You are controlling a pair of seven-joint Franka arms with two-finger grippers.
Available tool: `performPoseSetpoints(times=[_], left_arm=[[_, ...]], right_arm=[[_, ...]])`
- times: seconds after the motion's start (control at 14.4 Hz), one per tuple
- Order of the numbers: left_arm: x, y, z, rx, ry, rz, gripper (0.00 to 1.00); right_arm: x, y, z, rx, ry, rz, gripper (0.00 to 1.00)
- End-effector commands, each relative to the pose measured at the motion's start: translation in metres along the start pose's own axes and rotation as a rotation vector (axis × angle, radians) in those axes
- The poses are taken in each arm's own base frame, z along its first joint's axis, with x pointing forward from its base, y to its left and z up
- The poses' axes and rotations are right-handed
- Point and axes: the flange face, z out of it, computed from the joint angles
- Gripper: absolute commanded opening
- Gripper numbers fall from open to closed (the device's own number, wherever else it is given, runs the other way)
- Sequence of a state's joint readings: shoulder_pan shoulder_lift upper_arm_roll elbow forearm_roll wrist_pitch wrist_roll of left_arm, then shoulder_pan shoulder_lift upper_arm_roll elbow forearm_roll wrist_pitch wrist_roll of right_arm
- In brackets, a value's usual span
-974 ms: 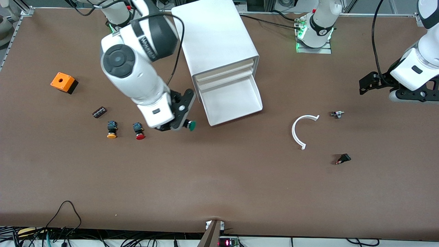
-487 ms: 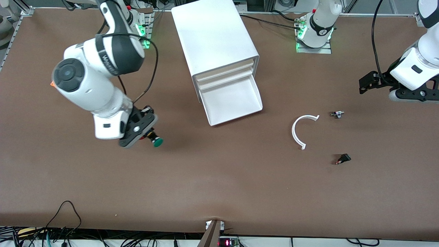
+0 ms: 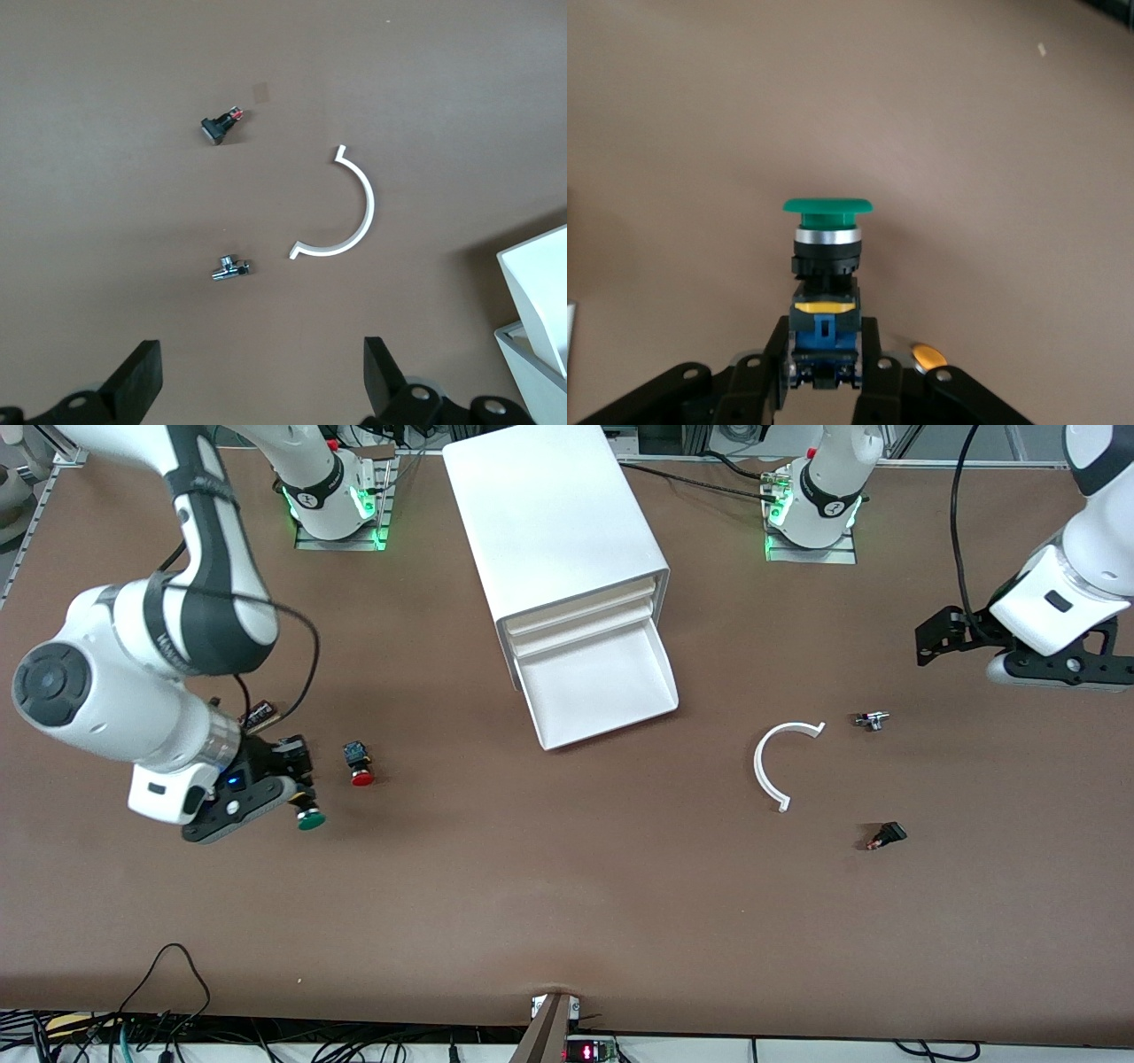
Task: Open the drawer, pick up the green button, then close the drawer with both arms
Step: 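Lift the green button out of the drawer with the right gripper, then lower the green button beside the red button and open the right gripper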
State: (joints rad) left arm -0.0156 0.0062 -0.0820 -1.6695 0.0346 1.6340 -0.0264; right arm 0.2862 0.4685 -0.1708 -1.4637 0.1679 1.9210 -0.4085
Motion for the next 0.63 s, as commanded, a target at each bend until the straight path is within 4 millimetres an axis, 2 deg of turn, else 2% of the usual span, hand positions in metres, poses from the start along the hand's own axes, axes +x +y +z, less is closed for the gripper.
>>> performPoseSetpoints(times=[0.0,0.14,0.28,0.42,0.56], left_arm=[[-0.005,0.012,-0.013,-0.002,0.009,-0.016,1.00],[-0.007,0.014,-0.014,-0.001,-0.008,-0.014,1.00],[-0.009,0.031,-0.014,0.001,-0.012,-0.002,1.00],[-0.011,0.034,-0.013,0.003,-0.030,-0.007,1.00],[-0.011,0.039,-0.017,0.003,-0.023,-0.025,1.00]], right_arm=[[-0.003,0.016,0.034,0.017,-0.031,0.046,0.26],[-0.006,0.019,0.060,0.014,-0.041,0.058,0.26],[-0.016,0.021,0.100,0.009,-0.045,0.073,0.26],[-0.023,0.025,0.131,-0.003,-0.023,0.092,0.26],[-0.028,0.028,0.154,-0.018,-0.013,0.099,0.26]])
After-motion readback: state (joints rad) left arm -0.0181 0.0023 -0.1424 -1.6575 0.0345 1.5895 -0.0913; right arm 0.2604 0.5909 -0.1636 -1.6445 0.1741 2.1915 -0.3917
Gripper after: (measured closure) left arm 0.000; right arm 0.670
